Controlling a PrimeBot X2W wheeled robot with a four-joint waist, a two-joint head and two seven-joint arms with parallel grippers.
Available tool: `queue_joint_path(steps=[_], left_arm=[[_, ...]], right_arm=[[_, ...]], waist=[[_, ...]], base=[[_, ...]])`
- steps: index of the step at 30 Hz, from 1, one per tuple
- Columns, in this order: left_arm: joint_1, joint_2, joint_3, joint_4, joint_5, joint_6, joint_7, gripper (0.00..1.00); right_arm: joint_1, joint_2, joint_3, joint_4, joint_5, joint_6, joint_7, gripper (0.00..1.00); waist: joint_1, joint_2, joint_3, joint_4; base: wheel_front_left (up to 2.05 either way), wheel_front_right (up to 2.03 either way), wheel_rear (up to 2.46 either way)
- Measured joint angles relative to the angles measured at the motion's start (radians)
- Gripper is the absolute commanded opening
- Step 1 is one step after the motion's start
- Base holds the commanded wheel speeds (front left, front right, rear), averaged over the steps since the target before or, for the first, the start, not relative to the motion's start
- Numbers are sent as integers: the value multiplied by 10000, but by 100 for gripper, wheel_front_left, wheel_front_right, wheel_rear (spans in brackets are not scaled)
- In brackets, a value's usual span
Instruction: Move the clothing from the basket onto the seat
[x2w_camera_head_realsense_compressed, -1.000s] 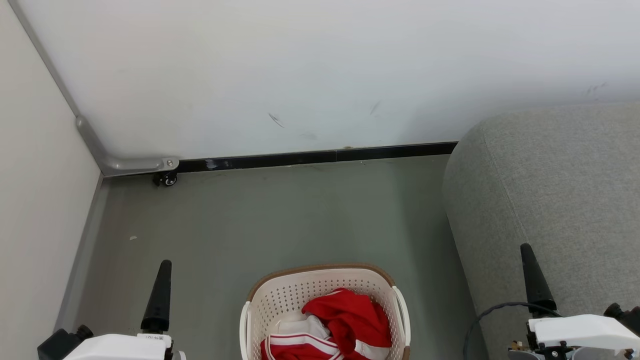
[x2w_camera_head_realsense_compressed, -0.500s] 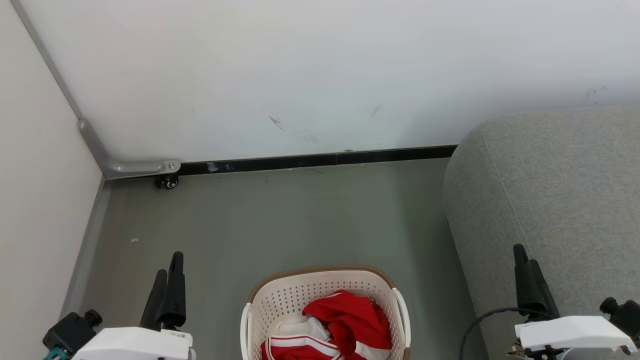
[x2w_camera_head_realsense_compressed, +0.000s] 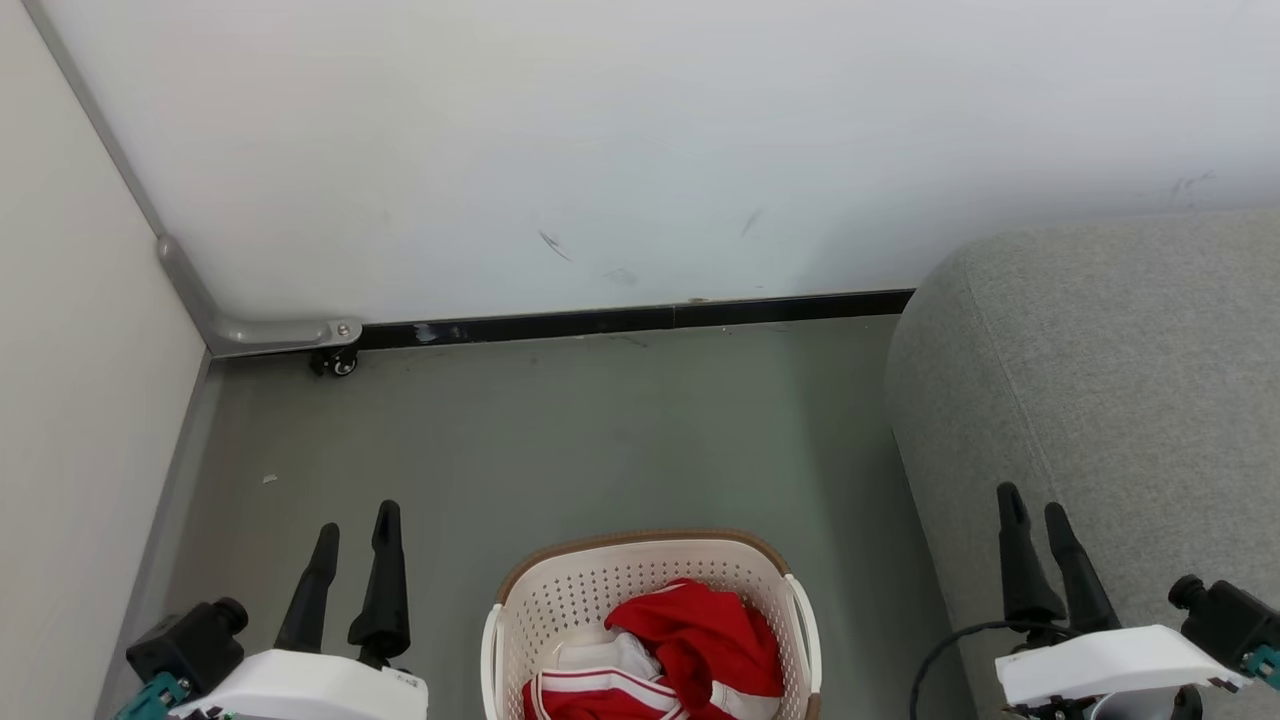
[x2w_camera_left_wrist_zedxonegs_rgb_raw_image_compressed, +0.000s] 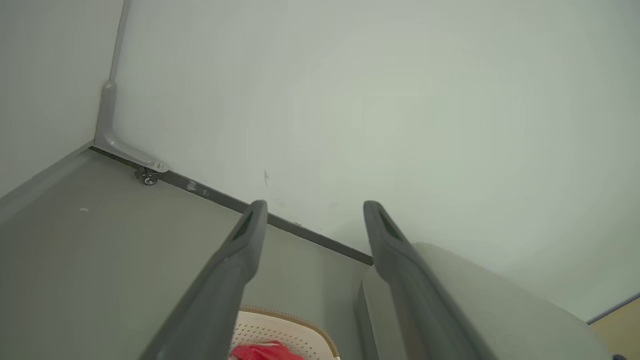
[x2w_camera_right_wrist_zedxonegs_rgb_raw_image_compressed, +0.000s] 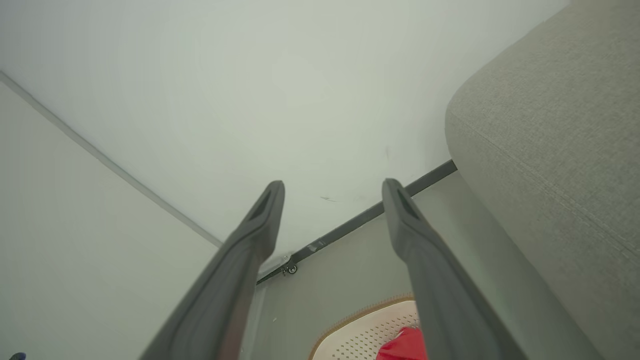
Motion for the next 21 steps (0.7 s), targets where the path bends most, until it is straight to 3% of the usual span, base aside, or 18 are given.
queue_joint_path(steps=[21], left_arm=[[157, 94, -754, 293, 4065, 849, -694, 100]], right_arm=[[-6, 13, 339, 579, -3864, 2, -489, 100]], waist=[[-7, -1, 42, 31]], base=[[0, 0, 0]])
